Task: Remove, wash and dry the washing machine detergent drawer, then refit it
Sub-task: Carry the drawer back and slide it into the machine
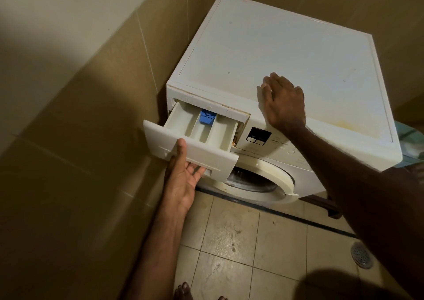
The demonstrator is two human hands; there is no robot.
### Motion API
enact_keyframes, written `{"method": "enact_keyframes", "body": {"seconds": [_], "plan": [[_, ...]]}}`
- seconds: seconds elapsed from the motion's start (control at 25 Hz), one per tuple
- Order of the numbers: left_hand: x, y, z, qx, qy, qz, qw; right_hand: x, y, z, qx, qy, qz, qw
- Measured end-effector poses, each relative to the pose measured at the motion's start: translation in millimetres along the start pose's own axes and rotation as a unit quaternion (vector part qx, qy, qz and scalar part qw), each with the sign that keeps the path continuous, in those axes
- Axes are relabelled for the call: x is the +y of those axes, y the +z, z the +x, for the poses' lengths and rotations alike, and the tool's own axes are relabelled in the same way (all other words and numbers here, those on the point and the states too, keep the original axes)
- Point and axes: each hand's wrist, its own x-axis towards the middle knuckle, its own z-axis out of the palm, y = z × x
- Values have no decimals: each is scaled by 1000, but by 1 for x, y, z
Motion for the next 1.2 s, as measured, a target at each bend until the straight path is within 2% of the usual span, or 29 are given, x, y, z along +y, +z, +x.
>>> {"method": "enact_keyframes", "body": {"seconds": [0.56, 0.76, 0.96, 1.08, 1.2], "plan": [[10, 80, 80, 21, 4, 24, 999, 0, 3, 0, 11, 3, -36, 999], [10, 68, 80, 35, -23, 25, 999, -1, 3, -1, 17, 1, -34, 999], [2, 26, 62, 99, -69, -98, 988, 2, 9, 2, 2, 15, -36, 999], [-3, 18, 54, 92, -82, -112, 986, 3, 9, 2, -4, 17, -42, 999], [1, 35, 60, 57, -74, -77, 993, 0, 3, 1, -13, 19, -8, 1000]]}}
